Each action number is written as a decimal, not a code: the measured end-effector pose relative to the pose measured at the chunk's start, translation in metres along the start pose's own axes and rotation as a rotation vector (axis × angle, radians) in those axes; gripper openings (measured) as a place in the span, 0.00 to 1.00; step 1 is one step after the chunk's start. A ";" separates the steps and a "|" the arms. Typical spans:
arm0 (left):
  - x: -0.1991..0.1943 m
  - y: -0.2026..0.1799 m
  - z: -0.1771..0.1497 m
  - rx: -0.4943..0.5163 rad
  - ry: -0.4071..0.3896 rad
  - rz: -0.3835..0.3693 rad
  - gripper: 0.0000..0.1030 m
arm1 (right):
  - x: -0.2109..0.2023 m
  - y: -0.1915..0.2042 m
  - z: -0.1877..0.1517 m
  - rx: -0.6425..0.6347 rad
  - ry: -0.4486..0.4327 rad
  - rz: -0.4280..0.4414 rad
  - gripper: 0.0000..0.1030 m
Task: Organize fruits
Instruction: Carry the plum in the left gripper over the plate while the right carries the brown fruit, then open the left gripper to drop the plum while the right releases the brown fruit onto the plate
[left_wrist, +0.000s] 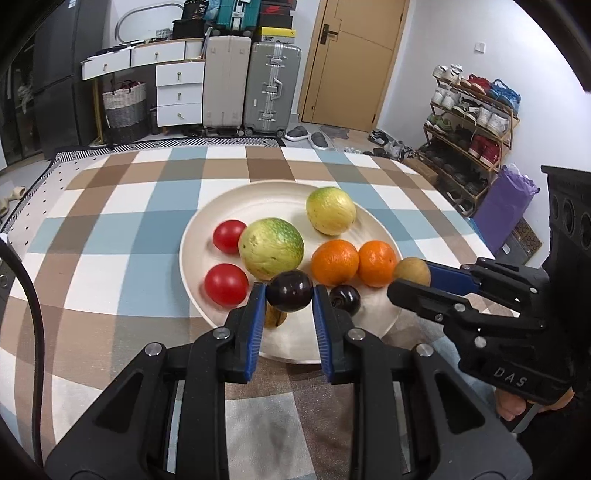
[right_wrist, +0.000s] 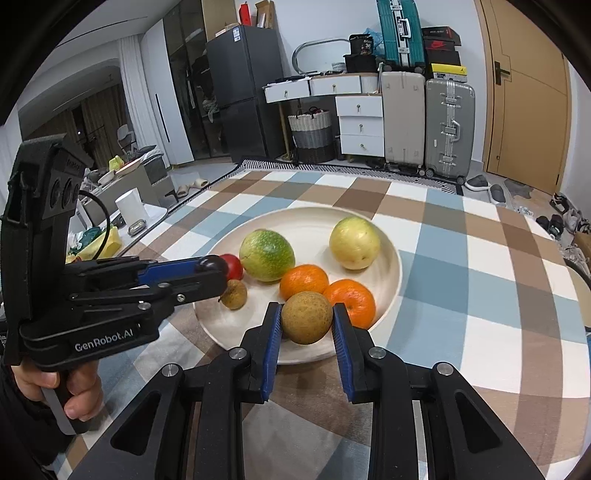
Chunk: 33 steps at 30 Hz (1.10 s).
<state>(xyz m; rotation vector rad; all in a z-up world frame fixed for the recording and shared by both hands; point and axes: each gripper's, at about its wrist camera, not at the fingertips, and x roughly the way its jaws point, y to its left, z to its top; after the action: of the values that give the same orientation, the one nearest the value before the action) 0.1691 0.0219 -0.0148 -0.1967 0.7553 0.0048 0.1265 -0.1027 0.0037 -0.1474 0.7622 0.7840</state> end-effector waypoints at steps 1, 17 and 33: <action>0.002 -0.001 0.000 0.000 0.004 -0.003 0.22 | 0.002 0.001 -0.001 -0.008 0.008 0.001 0.27; 0.002 -0.003 -0.005 0.025 -0.015 -0.022 0.34 | -0.002 0.001 -0.006 -0.032 -0.024 -0.063 0.49; -0.041 0.009 -0.018 0.022 -0.165 0.030 0.99 | -0.028 -0.002 -0.019 -0.004 -0.132 -0.007 1.00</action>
<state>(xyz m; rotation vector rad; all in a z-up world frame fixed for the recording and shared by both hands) 0.1262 0.0298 -0.0008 -0.1621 0.5938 0.0408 0.1042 -0.1276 0.0088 -0.1007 0.6346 0.7809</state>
